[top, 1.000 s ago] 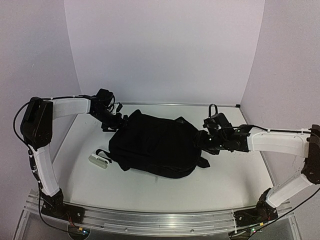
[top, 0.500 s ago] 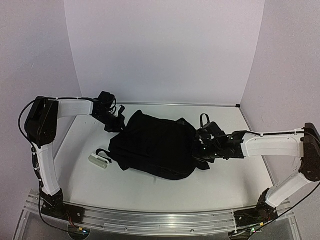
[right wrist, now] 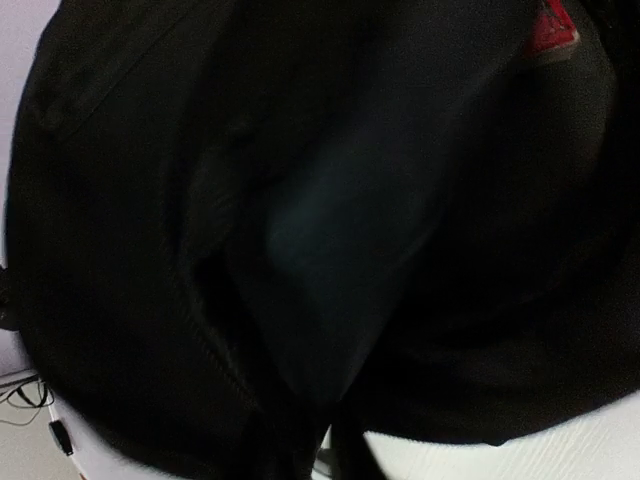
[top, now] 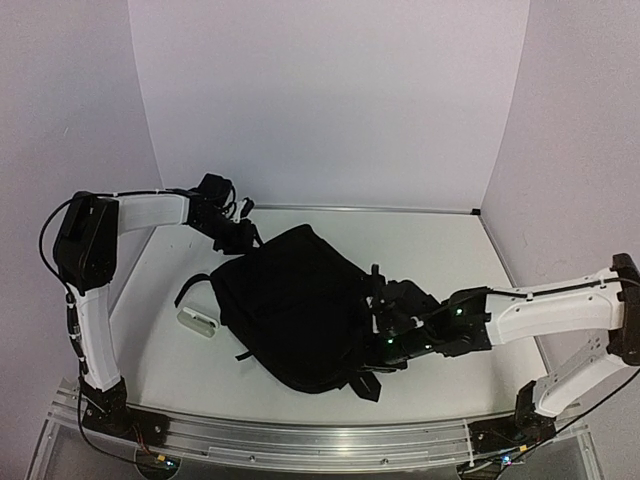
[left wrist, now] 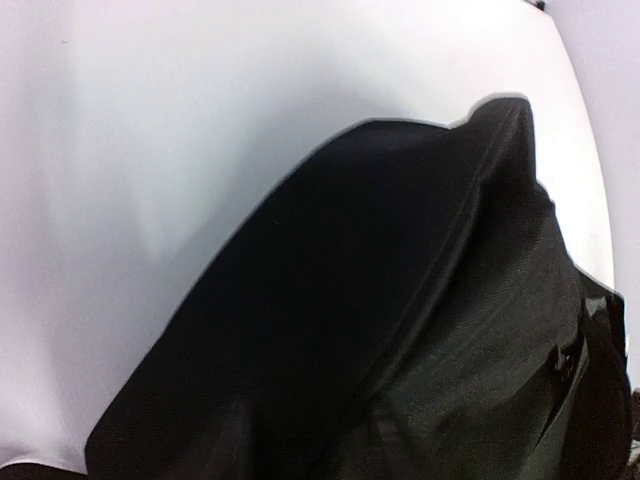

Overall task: Pack the student bag
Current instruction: Zip the student bag at the center of the board.

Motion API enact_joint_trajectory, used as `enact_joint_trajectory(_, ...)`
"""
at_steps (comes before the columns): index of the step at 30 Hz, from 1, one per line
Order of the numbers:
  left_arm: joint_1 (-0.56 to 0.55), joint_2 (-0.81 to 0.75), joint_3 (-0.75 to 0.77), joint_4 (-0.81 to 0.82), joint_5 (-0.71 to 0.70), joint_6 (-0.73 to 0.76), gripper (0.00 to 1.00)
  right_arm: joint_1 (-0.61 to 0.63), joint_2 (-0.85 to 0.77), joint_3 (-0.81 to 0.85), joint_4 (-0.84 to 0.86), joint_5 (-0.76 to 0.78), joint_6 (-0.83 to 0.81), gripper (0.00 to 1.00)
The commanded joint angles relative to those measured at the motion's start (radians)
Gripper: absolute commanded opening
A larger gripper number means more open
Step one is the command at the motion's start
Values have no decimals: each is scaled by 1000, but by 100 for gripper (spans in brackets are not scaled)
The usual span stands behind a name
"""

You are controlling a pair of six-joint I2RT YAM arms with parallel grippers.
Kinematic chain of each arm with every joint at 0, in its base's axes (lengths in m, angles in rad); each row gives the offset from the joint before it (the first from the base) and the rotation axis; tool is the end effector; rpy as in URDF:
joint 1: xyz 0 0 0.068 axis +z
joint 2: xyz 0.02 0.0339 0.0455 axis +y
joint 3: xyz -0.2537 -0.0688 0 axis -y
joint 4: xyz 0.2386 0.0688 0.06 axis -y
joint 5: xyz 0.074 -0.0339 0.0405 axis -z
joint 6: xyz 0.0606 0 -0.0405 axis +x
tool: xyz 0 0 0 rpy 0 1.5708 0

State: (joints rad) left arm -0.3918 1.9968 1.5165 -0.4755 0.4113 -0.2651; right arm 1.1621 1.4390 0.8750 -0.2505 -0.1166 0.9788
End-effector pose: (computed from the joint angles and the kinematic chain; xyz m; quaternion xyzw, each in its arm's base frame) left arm 0.3964 -0.1900 0.1817 0.1208 0.9272 -0.2798 0.2177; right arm 0.1177 0.2895 0.1906 -0.1063 0.9219 0.3494 0.1293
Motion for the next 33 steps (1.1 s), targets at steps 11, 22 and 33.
enact_joint_trajectory(11,-196,-297,-61,29,-93,209,85,-88,-275,200,-240,461,-5,62)
enact_joint_trajectory(22,-412,-125,39,0,-169,254,87,-341,-45,281,-158,248,-224,47)
enact_joint_trajectory(33,-488,14,109,24,-372,310,88,-403,160,320,-28,87,-278,37)
